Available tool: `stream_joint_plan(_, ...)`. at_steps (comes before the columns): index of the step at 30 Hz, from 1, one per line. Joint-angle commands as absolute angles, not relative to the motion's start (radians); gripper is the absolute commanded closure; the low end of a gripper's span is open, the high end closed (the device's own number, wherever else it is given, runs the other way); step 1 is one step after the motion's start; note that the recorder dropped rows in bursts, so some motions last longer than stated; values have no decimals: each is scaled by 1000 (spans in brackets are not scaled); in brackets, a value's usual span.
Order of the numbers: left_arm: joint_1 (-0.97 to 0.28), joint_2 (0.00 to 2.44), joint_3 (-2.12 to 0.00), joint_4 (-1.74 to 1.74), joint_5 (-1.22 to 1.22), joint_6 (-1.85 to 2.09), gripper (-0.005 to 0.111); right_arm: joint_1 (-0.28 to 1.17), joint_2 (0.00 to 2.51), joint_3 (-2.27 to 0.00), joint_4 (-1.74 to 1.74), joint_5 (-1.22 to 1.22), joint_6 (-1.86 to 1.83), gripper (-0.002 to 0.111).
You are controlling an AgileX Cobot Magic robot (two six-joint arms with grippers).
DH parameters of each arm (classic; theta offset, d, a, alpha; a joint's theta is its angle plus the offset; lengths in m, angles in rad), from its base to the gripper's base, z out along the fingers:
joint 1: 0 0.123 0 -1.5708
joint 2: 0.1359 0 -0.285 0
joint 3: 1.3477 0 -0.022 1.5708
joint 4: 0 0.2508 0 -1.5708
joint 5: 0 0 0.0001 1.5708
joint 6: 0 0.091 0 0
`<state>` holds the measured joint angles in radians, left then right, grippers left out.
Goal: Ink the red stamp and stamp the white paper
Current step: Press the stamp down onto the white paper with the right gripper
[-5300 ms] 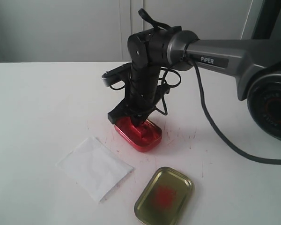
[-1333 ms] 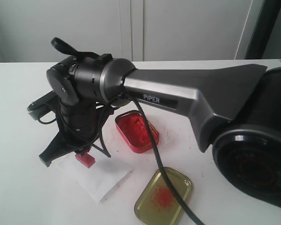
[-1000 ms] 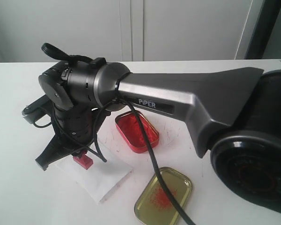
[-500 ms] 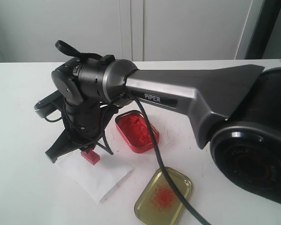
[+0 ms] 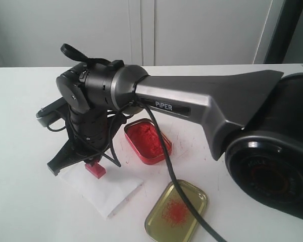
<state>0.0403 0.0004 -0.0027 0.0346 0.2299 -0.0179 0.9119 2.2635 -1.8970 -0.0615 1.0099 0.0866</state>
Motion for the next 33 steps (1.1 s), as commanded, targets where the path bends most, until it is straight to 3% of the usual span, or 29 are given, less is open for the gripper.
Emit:
stream_joint_plan(1, 37, 0, 0, 31, 232, -22, 107, 907, 2306, -1895, -60, 996, 90, 108)
stream_joint_plan(33, 37, 0, 0, 31, 232, -22, 107, 907, 2455, -1895, -34, 1101, 84, 108)
